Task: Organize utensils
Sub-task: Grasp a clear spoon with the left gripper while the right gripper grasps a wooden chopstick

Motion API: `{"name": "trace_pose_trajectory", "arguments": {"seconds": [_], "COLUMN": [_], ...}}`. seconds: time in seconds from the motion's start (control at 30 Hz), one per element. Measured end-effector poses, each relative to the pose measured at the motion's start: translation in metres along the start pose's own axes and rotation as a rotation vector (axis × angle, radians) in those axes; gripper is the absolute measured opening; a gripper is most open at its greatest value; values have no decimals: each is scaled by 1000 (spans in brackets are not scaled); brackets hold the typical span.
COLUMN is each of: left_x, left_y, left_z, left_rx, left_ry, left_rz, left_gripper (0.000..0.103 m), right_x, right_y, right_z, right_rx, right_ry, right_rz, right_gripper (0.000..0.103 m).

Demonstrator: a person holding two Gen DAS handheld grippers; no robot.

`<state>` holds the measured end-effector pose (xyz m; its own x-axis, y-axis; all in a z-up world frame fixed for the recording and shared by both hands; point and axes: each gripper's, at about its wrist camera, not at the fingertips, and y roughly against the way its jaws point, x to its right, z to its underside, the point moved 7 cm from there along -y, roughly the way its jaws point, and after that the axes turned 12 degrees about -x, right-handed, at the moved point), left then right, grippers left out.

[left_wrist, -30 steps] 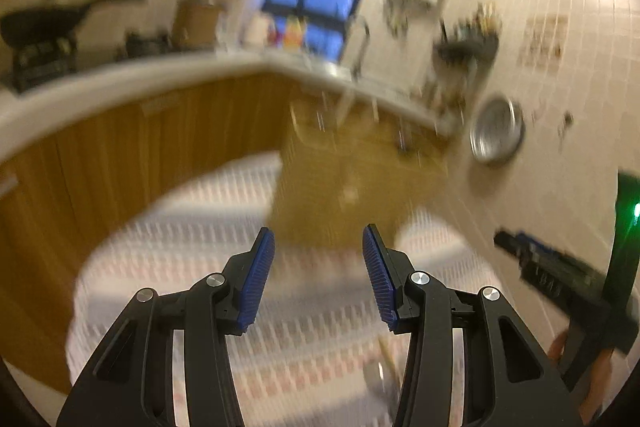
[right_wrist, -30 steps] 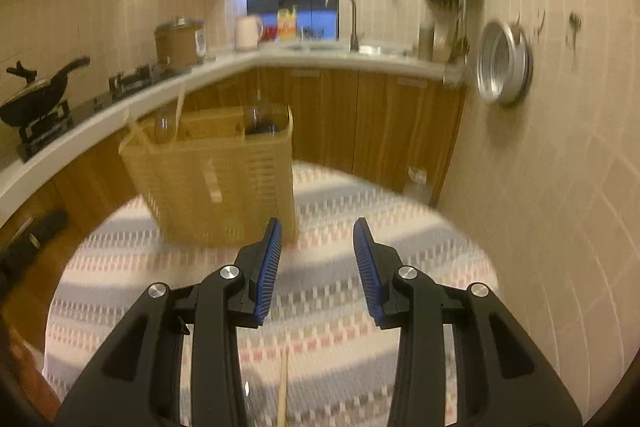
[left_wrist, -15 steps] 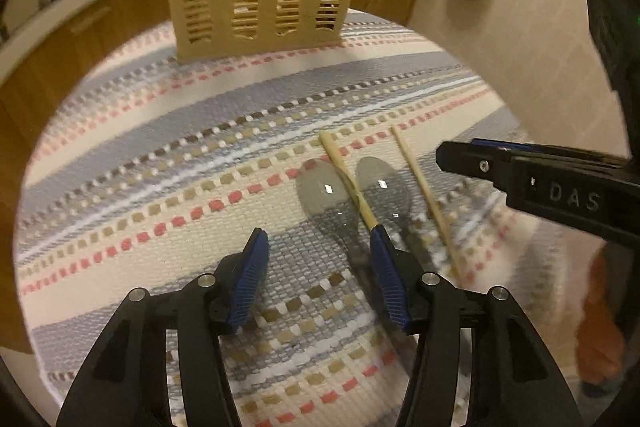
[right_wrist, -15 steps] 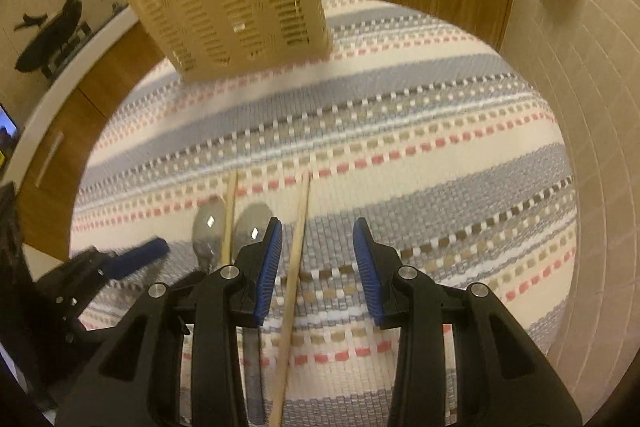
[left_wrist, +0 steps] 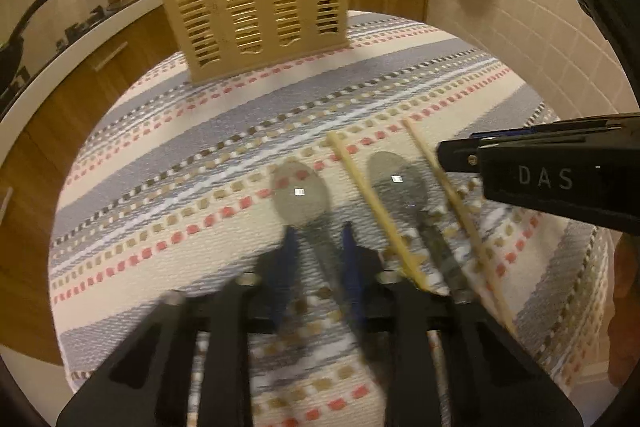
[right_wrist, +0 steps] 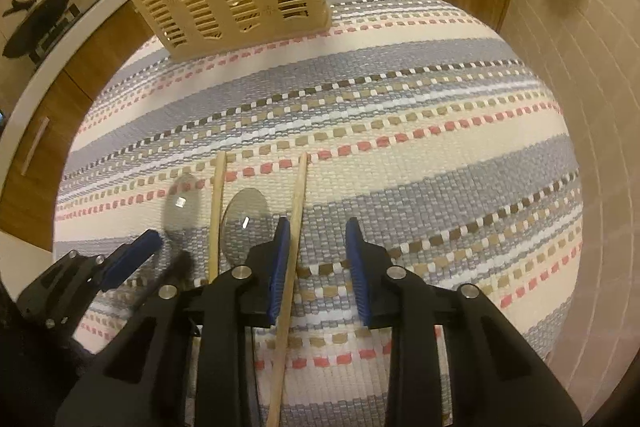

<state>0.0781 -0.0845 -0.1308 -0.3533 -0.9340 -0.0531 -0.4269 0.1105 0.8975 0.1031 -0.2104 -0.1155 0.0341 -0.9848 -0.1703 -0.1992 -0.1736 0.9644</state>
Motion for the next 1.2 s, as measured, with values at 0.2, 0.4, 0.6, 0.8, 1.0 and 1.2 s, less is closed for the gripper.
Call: {"name": "trace_pose_trajectory", "arguments": {"seconds": [0.2,0.4,0.6,0.8,1.0,1.2], "left_x": [-43,-66,-78,-73,-52,-51], "left_y": [3,5,11,-11,-20,-25], "left_z": [4,8,-10,-31,-39,-50], "left_rx": [-17,-72,-124,-266,-308,-339], "left_ry": [133,181,178,154,73,95], "left_rz": [66,234,287,245,148,176], "left_gripper": [11,21,52,53,55,55], "right_x": [-11,1,4,3,-10,-13], "right_y": [-7,-12,-9,0,-14,-15], "right_z": [-11,-9,-18,-31,-34,-34], "right_rx": [-15,-76,-120,-115,-166,-158], "right_ry": [48,26,16,23,55,61], "right_rz": [76,76,-31,-55,-81,-75], "right_gripper": [8,2,2,3,3,27]}}
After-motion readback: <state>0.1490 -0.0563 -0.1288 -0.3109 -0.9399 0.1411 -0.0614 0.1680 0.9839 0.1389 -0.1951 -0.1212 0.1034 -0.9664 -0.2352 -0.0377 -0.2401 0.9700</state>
